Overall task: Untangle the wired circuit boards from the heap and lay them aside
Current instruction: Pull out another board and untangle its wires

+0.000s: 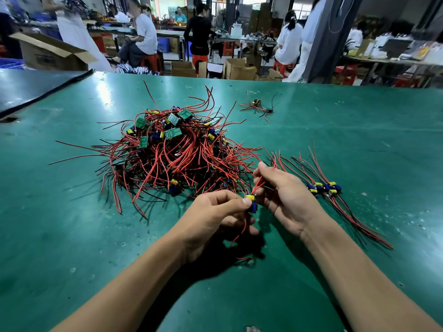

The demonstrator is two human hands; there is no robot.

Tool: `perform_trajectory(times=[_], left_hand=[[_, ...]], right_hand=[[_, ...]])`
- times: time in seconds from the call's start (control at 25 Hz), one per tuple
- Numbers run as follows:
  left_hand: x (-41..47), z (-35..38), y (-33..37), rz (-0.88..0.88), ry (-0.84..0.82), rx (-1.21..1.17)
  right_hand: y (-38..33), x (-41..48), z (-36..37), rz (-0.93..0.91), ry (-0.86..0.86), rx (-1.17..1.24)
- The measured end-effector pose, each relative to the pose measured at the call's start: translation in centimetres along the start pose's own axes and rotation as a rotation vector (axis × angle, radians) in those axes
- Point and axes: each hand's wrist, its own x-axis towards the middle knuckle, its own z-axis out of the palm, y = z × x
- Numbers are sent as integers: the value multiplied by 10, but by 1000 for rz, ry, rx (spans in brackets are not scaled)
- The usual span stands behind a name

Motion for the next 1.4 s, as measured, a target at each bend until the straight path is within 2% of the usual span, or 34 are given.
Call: perform_trajectory(times=[0.24,0.36,0.48,0.6,0.76,0.88,1.0,1.12,1.24,1.4], left_hand=[[3,-1,-4,40,-20,92],[3,-2,-4,57,37,84],[4,-3,-1,82,34,-33],[5,-4,-1,86,17,-85],[3,-3,-1,99,-24,-43],[3,-4,-1,130,20,36],[4,-6,0,160,55,112],[2,-3,0,158,43,159],[3,-1,-3,138,104,154],[5,-2,-3,97,99,52]], right_hand=[[3,-4,2,26,-175,-103],[3,-3,1,36,-253,-26],[-1,-2,-6,63,-417,126],[0,-2,-12,27,-511,144],[8,3,-4,-88,-377,101],[13,3,4,-201,-217,-8],[18,1,10,-211,-107,-15],[21,-1,15,-111,-88,80],[17,-3,12,-63,-89,-19],[15,-6,8,14,-289,-61]])
